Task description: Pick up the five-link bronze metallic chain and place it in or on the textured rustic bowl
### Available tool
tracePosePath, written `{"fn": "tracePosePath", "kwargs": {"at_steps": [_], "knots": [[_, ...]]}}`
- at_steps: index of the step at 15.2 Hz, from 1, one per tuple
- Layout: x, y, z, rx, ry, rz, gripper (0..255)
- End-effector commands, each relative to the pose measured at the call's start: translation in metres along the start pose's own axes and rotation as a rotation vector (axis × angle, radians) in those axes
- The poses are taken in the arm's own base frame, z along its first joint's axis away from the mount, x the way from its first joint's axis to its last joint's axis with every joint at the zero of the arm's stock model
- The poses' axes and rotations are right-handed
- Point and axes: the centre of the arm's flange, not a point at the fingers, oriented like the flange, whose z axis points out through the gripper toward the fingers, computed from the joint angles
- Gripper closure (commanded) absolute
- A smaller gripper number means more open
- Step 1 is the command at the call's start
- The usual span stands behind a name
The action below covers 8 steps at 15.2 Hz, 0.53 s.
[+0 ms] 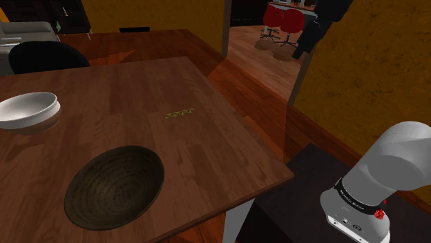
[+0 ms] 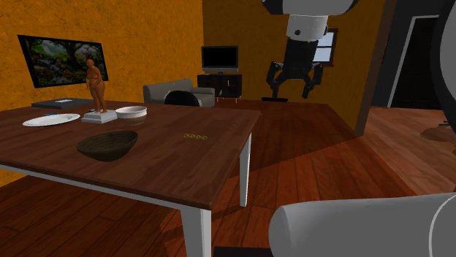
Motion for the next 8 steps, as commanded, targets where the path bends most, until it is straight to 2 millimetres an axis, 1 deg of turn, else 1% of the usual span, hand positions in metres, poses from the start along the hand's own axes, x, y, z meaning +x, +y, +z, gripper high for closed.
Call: {"fn": "tracePosePath", "kwargs": {"at_steps": [1,8], "knots": [[0.000,0.000,0.000,0.000,0.000,0.000,0],[0.066,-0.039,0.051,0.035,-0.016,-0.170,0]]}}
